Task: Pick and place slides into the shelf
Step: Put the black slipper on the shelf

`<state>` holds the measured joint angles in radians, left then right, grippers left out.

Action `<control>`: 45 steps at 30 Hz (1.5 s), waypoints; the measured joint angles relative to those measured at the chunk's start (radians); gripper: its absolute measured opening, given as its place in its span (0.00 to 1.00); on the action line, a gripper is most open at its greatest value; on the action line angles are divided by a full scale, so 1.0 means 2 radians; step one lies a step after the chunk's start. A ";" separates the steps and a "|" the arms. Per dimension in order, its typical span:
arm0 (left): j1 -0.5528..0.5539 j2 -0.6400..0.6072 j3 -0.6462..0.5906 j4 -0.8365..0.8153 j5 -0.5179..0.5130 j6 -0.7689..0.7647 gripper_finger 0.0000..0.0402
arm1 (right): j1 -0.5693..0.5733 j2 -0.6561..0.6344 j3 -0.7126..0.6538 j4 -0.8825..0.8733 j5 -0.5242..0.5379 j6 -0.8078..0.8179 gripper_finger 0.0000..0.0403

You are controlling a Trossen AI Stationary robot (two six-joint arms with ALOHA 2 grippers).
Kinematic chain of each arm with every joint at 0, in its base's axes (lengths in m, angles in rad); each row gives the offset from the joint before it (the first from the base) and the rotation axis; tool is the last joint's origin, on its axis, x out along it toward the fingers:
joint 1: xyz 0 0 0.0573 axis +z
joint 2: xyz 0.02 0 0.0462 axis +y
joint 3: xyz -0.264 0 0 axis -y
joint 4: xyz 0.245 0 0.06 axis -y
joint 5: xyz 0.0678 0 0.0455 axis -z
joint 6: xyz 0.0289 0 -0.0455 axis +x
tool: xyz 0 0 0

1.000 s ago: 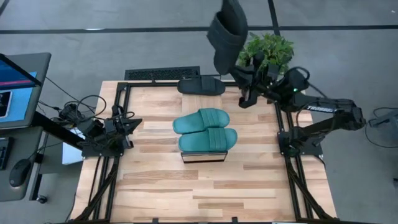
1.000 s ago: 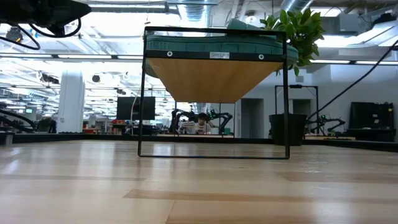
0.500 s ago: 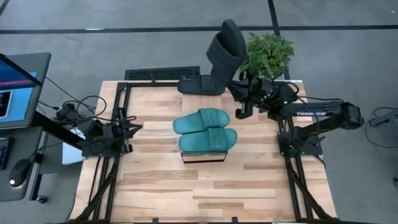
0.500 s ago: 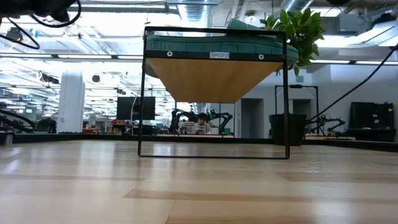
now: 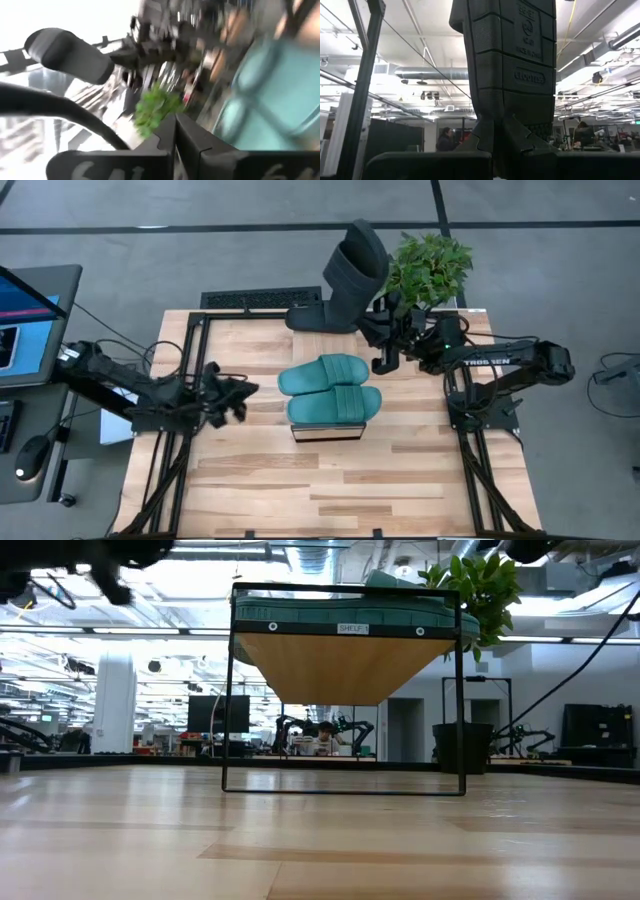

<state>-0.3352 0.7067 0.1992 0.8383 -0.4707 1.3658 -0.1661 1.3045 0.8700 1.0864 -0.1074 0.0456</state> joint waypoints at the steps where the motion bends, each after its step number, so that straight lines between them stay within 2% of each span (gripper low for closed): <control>1: 0.006 0.023 0.008 0.014 -0.015 0.027 0.00 | 0.000 0.000 0.000 0.000 0.000 0.000 0.00; 4: 0.021 0.082 0.042 0.053 -0.034 0.102 0.00 | 0.000 0.000 0.000 0.000 0.000 0.000 0.00; 8: 0.038 0.137 0.096 0.061 -0.026 0.164 0.00 | 0.001 0.000 0.000 -0.001 0.000 0.000 0.00; 13: 0.068 0.186 0.166 0.058 -0.001 0.203 0.00 | 0.008 0.000 0.000 -0.003 -0.001 0.000 0.00; 17: 0.093 0.210 0.216 0.049 0.045 0.261 0.00 | 0.015 0.000 0.000 -0.003 -0.002 0.000 0.00; 20: 0.109 0.224 0.253 0.014 0.060 0.253 0.00 | 0.015 0.000 0.000 -0.002 -0.002 0.000 0.00; 24: 0.124 0.236 0.303 -0.043 0.060 0.171 0.00 | 0.016 0.000 0.000 -0.001 -0.002 0.000 0.00; 29: 0.134 0.254 0.346 -0.075 0.060 0.149 0.02 | 0.018 0.000 0.000 0.004 -0.009 0.000 0.00; 34: 0.144 0.282 0.376 -0.074 0.050 0.154 0.10 | 0.018 0.000 0.000 0.004 -0.013 0.000 0.00; 40: 0.154 0.319 0.386 -0.061 0.052 0.193 0.27 | 0.018 0.000 0.000 0.005 -0.013 0.000 0.00; 45: 0.154 0.341 0.386 -0.002 0.063 0.235 0.39 | 0.018 0.000 0.000 0.005 -0.014 0.000 0.00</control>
<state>-0.0263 1.3893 0.9714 0.8338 -0.3444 1.8356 -0.1307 1.3045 0.8707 1.0966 -0.1349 0.0456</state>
